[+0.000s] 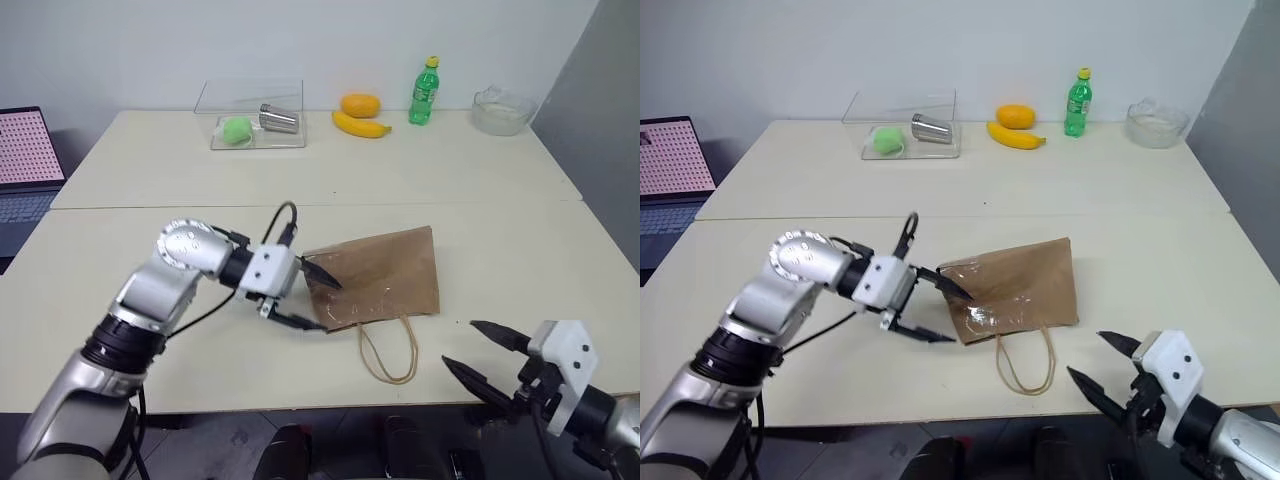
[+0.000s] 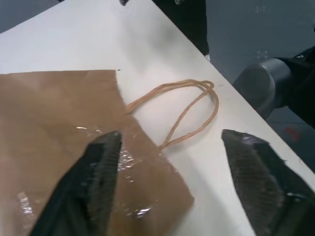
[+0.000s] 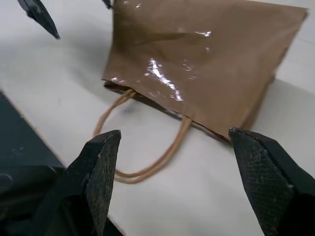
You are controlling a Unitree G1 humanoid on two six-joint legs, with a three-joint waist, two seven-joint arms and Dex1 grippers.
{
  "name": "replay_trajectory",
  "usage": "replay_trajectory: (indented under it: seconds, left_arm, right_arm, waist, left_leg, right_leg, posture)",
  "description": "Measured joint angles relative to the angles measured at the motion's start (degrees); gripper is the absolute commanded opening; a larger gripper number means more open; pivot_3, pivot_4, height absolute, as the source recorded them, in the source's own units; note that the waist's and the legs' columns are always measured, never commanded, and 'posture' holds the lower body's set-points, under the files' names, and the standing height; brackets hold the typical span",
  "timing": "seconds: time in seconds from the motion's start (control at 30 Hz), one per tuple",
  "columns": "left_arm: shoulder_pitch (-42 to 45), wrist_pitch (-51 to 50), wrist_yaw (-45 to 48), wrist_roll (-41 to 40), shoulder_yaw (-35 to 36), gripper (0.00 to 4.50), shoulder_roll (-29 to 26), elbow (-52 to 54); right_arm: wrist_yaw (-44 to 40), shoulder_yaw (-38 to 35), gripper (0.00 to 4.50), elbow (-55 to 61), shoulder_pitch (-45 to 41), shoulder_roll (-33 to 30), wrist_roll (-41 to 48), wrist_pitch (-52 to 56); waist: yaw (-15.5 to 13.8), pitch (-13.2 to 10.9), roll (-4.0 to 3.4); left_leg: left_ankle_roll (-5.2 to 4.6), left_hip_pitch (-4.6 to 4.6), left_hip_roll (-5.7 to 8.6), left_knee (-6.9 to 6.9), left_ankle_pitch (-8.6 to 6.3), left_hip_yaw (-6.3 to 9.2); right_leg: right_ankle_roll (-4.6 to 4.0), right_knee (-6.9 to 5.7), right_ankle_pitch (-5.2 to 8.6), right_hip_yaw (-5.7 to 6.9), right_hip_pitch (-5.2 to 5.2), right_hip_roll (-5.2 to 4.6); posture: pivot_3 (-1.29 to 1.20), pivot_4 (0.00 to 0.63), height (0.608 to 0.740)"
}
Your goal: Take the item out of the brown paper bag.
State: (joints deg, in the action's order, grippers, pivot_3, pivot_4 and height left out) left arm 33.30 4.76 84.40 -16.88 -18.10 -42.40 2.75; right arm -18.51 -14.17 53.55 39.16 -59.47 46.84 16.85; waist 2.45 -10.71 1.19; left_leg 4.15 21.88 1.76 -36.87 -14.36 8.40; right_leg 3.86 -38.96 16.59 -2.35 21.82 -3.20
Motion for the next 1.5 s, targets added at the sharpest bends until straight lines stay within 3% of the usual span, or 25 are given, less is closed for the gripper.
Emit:
replay_trajectory:
  seconds: [0.27, 0.77, 1.0, 1.13, 1.4, 1.5]
  left_arm:
    - [-0.2, 12.2, -1.2, 7.2, -3.3, 3.33, 7.4, -5.1]
    - [2.2, 30.7, -11.6, 20.9, -11.1, 3.33, 23.0, -24.3]
    - [2.5, 31.4, -12.4, 20.5, -12.6, 1.26, 25.0, -25.6]
    - [3.7, 24.1, -11.8, 15.4, -10.7, 0.02, 24.8, -22.3]
    - [9.0, 12.3, -13.4, 10.9, -5.9, 0.02, 26.0, -20.1]
    - [9.7, 11.5, -13.9, 10.9, -5.3, 0.02, 26.8, -20.6]
  right_arm:
    - [1.3, 2.0, 3.69, 0.0, 1.0, -6.9, 6.1, -0.9]
    - [5.2, 4.7, 3.69, 0.0, 7.1, -8.5, 3.3, -7.9]
    - [7.2, 6.3, 3.69, 0.0, 6.9, -10.7, 2.6, -9.6]
    - [8.8, 7.5, 3.69, 0.0, 6.8, -12.7, 1.4, -10.9]
    - [12.3, 16.4, 3.69, 0.0, 1.5, -17.9, -2.5, -13.0]
    - [13.6, 21.3, 3.69, 0.0, -6.3, -17.4, -3.1, -11.5]
  waist:
    - [-0.8, 0.0, 0.00]
    - [-0.8, 0.0, 0.01]
    - [-0.8, 0.0, 0.01]
    - [-0.8, 0.0, 0.02]
    - [-0.7, 0.0, 0.03]
    - [-0.6, 0.0, 0.08]
  left_leg:
    - [-0.04, 0.00, 0.01, -0.02, -0.03, -0.08]
    - [-0.06, -0.05, 0.03, -0.06, -0.05, -0.08]
    - [-0.07, -0.05, 0.03, -0.06, -0.05, -0.08]
    - [-0.07, -0.05, 0.03, -0.06, -0.05, -0.05]
    - [-0.06, -0.04, 0.05, -0.06, -0.05, -0.06]
    - [-0.06, -0.04, 0.04, -0.07, -0.05, -0.06]
  right_leg:
    - [0.02, 0.07, -0.02, -0.04, -0.04, -0.01]
    - [0.08, 0.08, -0.02, -0.05, -0.09, 0.00]
    - [0.09, 0.08, -0.02, -0.06, -0.10, 0.00]
    - [0.10, 0.08, -0.01, -0.03, -0.09, 0.00]
    - [0.30, 0.09, 0.11, -0.04, -0.10, 0.00]
    - [0.29, 0.10, 0.10, -0.04, -0.09, 0.00]
  posture:
    - [0.00, 0.150, 0.740]
    - [0.00, 0.150, 0.740]
    - [0.00, 0.150, 0.740]
    - [0.00, 0.150, 0.740]
    - [0.00, 0.150, 0.740]
    - [0.00, 0.150, 0.740]
